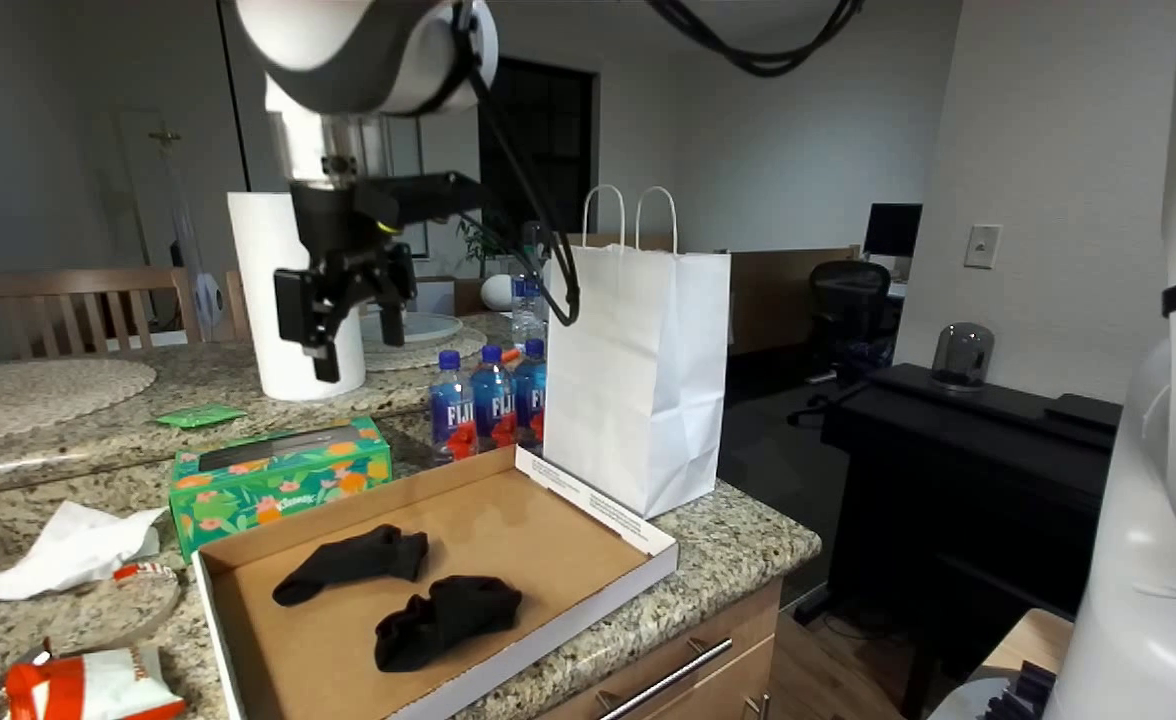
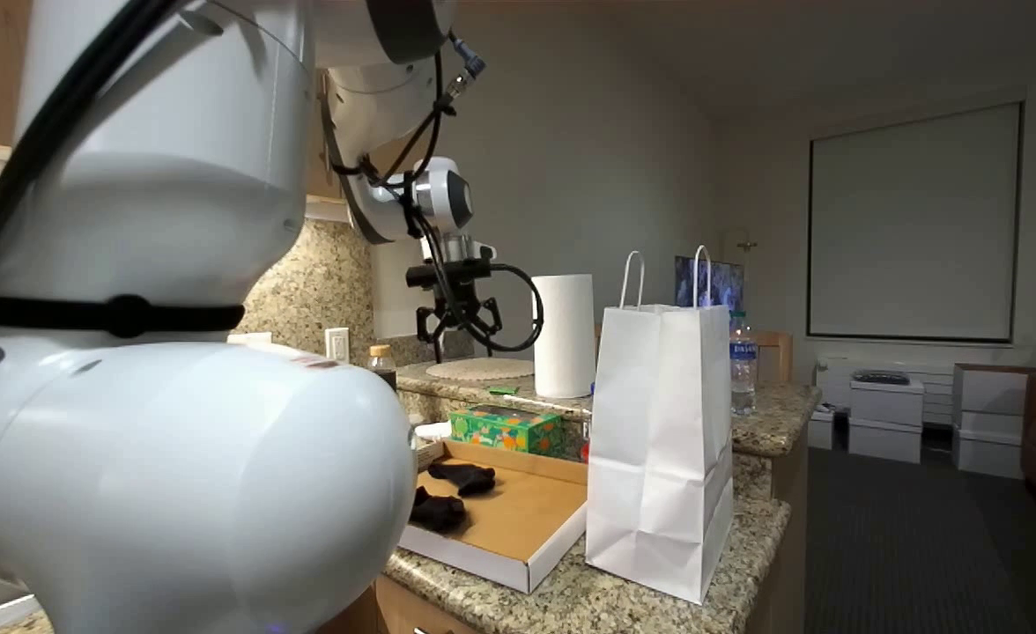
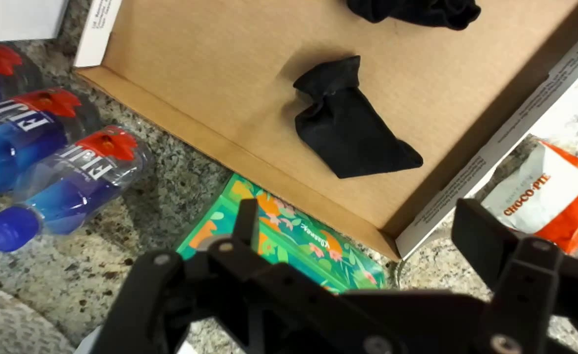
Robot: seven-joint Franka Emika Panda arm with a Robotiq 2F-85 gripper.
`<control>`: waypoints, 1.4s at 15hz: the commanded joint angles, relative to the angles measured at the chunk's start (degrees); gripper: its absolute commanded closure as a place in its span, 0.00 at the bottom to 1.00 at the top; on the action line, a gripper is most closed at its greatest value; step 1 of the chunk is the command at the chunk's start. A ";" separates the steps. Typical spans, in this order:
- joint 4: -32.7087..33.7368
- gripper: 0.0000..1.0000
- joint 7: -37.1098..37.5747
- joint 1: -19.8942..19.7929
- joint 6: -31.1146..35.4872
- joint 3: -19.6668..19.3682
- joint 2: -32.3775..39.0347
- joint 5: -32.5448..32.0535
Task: Put the black socks in the white bag
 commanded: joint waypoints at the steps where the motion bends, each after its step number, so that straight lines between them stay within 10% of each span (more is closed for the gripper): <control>1: -1.34 0.00 -1.04 0.50 5.40 -1.05 5.06 -2.53; 21: 3.83 0.00 -2.10 1.43 7.17 -2.62 15.48 -2.18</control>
